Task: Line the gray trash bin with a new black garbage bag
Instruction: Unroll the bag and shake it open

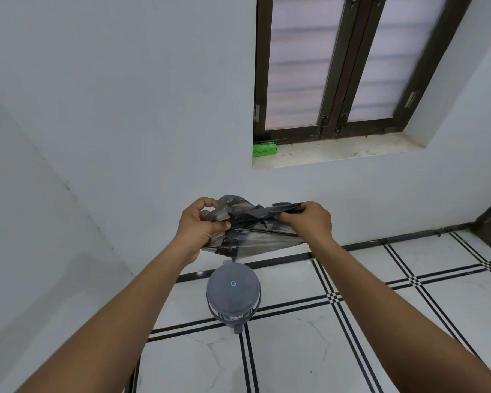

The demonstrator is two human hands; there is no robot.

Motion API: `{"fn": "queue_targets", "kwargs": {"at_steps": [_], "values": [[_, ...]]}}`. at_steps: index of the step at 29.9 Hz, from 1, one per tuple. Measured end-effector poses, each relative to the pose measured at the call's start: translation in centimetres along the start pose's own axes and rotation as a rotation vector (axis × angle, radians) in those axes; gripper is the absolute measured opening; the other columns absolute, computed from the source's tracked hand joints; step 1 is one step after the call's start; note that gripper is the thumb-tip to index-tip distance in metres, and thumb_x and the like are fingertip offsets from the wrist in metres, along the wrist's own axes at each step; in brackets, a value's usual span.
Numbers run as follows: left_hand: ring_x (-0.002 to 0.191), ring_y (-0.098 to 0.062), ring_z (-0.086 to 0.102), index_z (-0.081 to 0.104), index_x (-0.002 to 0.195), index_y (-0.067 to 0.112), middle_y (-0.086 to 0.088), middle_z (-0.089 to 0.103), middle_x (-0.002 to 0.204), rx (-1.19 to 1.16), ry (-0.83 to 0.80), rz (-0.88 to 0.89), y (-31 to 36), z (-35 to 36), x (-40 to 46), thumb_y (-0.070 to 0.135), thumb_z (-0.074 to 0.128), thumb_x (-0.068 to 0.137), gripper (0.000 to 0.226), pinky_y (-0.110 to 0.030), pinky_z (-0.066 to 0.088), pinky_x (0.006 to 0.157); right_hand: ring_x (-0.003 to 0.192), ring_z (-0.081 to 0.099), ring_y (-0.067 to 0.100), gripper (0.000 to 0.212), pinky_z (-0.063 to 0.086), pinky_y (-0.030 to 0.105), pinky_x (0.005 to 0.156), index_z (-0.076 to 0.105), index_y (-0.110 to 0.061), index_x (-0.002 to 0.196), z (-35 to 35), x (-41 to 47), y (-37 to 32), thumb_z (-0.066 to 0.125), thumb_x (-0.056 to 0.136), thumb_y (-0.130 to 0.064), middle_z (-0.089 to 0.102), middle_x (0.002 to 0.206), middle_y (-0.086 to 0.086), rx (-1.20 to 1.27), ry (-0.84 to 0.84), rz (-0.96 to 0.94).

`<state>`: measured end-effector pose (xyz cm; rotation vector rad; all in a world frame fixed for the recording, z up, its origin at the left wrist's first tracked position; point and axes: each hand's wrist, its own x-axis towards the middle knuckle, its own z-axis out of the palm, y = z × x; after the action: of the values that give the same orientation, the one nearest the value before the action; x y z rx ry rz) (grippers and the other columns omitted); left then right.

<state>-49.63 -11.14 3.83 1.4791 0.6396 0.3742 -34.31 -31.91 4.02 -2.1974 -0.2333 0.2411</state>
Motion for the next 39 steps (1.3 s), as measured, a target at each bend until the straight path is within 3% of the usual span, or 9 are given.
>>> {"fn": "queue_targets", "kwargs": {"at_steps": [8, 17, 21, 24, 26, 28, 31, 33, 39], "values": [[0.069, -0.027, 0.063, 0.069, 0.078, 0.019, -0.008, 0.070, 0.075, 0.162, 0.288, -0.055, -0.4, -0.9, 1.1, 0.004, 0.076, 0.071, 0.019, -0.034, 0.050, 0.065, 0.067, 0.059, 0.017, 0.022, 0.044, 0.027, 0.055, 0.069, -0.027, 0.098, -1.5, 0.5, 3.2, 0.068, 0.076, -0.023, 0.066, 0.082, -0.004, -0.227, 0.208, 0.056], [0.060, -0.020, 0.059, 0.059, 0.080, 0.027, 0.007, 0.062, 0.068, 0.823, 0.544, 0.196, -2.0, -2.6, 1.2, 0.001, 0.058, 0.074, 0.027, -0.026, 0.037, 0.051, 0.076, 0.052, 0.027, 0.069, 0.042, 0.033, 0.062, 0.046, -0.029, 0.142, -2.0, 0.3, 5.4, 0.061, 0.080, -0.004, 0.062, 0.106, 0.007, -0.501, 0.180, -0.053], [0.074, -0.022, 0.054, 0.066, 0.090, 0.030, 0.007, 0.049, 0.070, 1.176, 0.397, 0.241, -2.5, -1.8, 1.2, -0.001, 0.057, 0.075, 0.035, -0.031, 0.041, 0.057, 0.089, 0.056, 0.029, 0.078, 0.042, 0.035, 0.070, 0.027, -0.019, 0.150, -0.5, 0.1, 4.1, 0.064, 0.082, -0.010, 0.056, 0.121, 0.012, -0.327, 0.060, 0.039], [0.104, -0.023, 0.046, 0.070, 0.079, 0.030, -0.001, 0.054, 0.098, 0.870, 0.182, 0.124, -2.1, 0.1, 1.3, -0.006, 0.056, 0.078, 0.038, -0.035, 0.055, 0.072, 0.080, 0.063, 0.026, 0.047, 0.052, 0.036, 0.067, 0.059, -0.014, 0.121, -0.1, 0.3, 1.9, 0.064, 0.075, -0.007, 0.066, 0.104, 0.013, 0.278, -0.167, 0.280], [0.101, -0.027, 0.055, 0.065, 0.090, 0.026, -0.006, 0.057, 0.116, 0.538, 0.056, -0.020, -1.1, 1.3, 1.2, -0.005, 0.053, 0.080, 0.034, -0.037, 0.057, 0.076, 0.067, 0.073, 0.026, 0.027, 0.060, 0.039, 0.066, 0.070, -0.009, 0.096, 0.2, 0.1, 1.0, 0.076, 0.070, -0.007, 0.073, 0.092, 0.015, 0.581, -0.301, 0.385], [0.092, -0.023, 0.070, 0.055, 0.111, 0.027, -0.006, 0.064, 0.124, 0.256, -0.114, -0.157, -0.4, 2.1, 0.8, 0.004, 0.060, 0.081, 0.038, -0.037, 0.054, 0.075, 0.077, 0.078, 0.027, 0.038, 0.064, 0.045, 0.069, 0.068, -0.006, 0.100, 0.8, 0.0, 0.4, 0.085, 0.066, -0.002, 0.075, 0.096, 0.016, 0.683, -0.349, 0.357], [0.089, -0.016, 0.074, 0.035, 0.138, 0.040, 0.002, 0.065, 0.121, 0.334, -0.313, -0.088, -0.6, 2.9, 0.6, 0.031, 0.083, 0.073, 0.081, -0.035, 0.055, 0.081, 0.103, 0.070, 0.035, 0.068, 0.063, 0.051, 0.081, 0.053, -0.010, 0.122, 1.8, -0.1, -0.3, 0.083, 0.065, 0.012, 0.067, 0.114, 0.016, 0.698, -0.327, 0.288], [0.093, -0.018, 0.070, 0.029, 0.143, 0.046, 0.002, 0.065, 0.114, 0.501, -0.352, 0.018, -1.4, 3.6, 0.8, 0.039, 0.090, 0.069, 0.096, -0.035, 0.054, 0.087, 0.105, 0.067, 0.038, 0.063, 0.062, 0.050, 0.083, 0.055, -0.014, 0.119, 2.0, 0.0, -0.6, 0.074, 0.069, 0.018, 0.064, 0.119, 0.018, 0.720, -0.368, 0.282], [0.083, -0.015, 0.066, 0.059, 0.117, 0.027, -0.003, 0.073, 0.104, 0.720, -0.134, 0.135, -3.5, 5.0, 1.6, 0.019, 0.068, 0.090, 0.030, -0.022, 0.046, 0.067, 0.088, 0.066, 0.036, 0.050, 0.061, 0.037, 0.061, 0.068, -0.021, 0.087, 0.7, 0.6, -0.6, 0.059, 0.072, 0.026, 0.069, 0.101, 0.017, 0.679, -0.504, 0.206]]}}
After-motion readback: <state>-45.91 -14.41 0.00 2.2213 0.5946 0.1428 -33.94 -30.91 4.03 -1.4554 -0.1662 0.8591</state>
